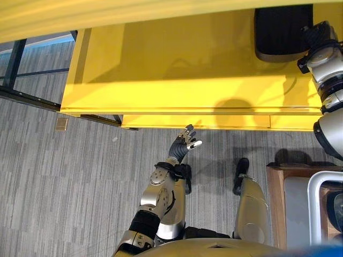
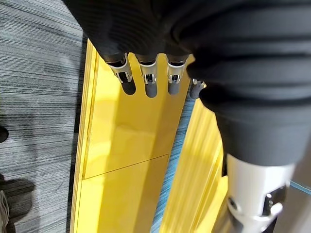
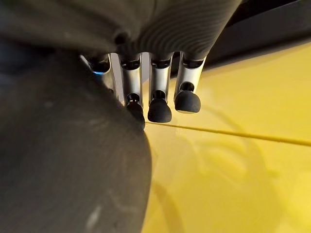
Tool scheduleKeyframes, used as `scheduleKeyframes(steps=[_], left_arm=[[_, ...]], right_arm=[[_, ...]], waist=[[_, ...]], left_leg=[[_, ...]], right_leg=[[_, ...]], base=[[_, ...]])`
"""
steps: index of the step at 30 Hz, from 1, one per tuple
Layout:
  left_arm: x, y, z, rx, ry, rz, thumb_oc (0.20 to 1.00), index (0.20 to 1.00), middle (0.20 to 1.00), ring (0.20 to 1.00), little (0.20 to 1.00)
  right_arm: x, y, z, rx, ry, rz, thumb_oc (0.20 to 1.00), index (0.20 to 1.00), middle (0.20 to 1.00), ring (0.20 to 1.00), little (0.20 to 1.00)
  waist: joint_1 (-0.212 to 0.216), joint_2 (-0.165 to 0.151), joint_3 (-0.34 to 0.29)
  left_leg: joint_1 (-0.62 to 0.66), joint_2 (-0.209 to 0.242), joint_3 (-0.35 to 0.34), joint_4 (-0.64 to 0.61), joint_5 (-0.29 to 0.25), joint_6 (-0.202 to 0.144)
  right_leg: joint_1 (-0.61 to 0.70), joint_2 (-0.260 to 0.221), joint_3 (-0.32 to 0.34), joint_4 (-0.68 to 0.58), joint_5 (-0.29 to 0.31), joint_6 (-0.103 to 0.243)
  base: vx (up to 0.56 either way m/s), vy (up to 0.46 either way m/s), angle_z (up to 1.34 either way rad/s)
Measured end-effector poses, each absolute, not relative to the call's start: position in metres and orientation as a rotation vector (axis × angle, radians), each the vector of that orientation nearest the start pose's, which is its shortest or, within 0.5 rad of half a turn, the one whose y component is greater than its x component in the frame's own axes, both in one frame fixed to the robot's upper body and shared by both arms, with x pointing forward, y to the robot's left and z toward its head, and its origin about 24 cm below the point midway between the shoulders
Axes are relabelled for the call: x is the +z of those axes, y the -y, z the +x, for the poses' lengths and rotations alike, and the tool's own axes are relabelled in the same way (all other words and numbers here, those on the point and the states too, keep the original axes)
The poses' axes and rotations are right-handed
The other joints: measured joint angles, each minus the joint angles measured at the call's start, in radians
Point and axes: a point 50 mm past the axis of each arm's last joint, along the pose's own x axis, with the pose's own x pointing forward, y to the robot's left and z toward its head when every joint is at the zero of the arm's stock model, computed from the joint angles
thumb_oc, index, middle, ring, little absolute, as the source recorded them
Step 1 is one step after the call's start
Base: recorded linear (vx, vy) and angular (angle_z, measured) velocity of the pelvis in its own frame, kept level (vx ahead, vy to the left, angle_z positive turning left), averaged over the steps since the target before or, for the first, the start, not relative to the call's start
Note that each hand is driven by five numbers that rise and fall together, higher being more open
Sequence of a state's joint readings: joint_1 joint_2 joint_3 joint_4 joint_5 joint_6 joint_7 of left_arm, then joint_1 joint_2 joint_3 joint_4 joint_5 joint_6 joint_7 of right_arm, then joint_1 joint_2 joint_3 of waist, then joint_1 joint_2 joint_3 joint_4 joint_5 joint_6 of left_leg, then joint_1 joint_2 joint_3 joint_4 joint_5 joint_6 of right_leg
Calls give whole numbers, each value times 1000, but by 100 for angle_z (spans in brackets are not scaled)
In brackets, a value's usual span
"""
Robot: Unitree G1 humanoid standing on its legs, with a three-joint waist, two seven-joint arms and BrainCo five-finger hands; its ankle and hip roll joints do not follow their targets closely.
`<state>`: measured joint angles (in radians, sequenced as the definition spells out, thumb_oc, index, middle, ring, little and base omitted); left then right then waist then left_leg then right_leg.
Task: Move parts from the plastic box to the shelf.
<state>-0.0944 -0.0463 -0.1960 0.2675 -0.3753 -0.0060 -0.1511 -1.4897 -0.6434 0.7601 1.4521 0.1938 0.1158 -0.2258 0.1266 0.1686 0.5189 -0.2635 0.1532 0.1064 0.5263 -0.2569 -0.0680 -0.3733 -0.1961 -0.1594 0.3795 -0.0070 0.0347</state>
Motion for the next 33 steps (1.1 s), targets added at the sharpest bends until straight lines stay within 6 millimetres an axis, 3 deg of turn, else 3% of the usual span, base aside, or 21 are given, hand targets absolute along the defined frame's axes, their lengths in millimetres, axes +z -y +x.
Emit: scheduleKeyframes(steps=[6,14,15,16,17,22,33], left_arm=[[7,-77,258,-333,-182,-406,1000,1000,1000,1000,1000],[9,-78,260,-335,-175,-402,1000,1000,1000,1000,1000],[9,-78,260,-335,-173,-402,1000,1000,1000,1000,1000],[10,-78,260,-335,-169,-403,1000,1000,1000,1000,1000],[10,-78,260,-335,-168,-403,1000,1000,1000,1000,1000],[8,-77,258,-333,-175,-408,1000,1000,1000,1000,1000],[7,-78,257,-330,-180,-408,1000,1000,1000,1000,1000]], right_arm=[[276,284,407,-554,-65,-894,200,200,200,200,200],[266,289,406,-555,-92,-887,200,200,200,200,200],[264,290,406,-555,-96,-889,507,507,507,507,507],[263,291,405,-559,-101,-889,871,871,871,871,871],[263,292,405,-561,-103,-888,1000,1000,1000,1000,1000],[261,300,401,-603,-114,-860,1000,1000,1000,1000,1000],[272,297,402,-633,-71,-879,1000,1000,1000,1000,1000]], waist=[[1,19,-12],[1,19,-13],[2,19,-13],[2,19,-13],[0,19,-13],[-2,23,-15],[-6,23,-15]], left_leg=[[-21,3,-7,6,0,1],[-21,4,-7,8,-1,1],[-21,4,-8,8,-1,1],[-22,4,-8,9,-1,1],[-25,4,-9,13,-1,1],[-30,4,-11,18,-3,4],[-32,5,-11,19,-4,4]], right_leg=[[-3,3,-10,-22,5,0],[-4,2,-11,-12,8,4],[-5,2,-11,-14,6,2],[-5,2,-11,-15,2,-3],[-5,2,-12,-16,0,-2],[-5,1,-13,-19,1,0],[-7,1,-14,-16,2,0]], base=[[1,-1,2],[0,0,0],[0,0,0],[0,0,0],[0,0,0],[0,0,0],[0,0,0]])
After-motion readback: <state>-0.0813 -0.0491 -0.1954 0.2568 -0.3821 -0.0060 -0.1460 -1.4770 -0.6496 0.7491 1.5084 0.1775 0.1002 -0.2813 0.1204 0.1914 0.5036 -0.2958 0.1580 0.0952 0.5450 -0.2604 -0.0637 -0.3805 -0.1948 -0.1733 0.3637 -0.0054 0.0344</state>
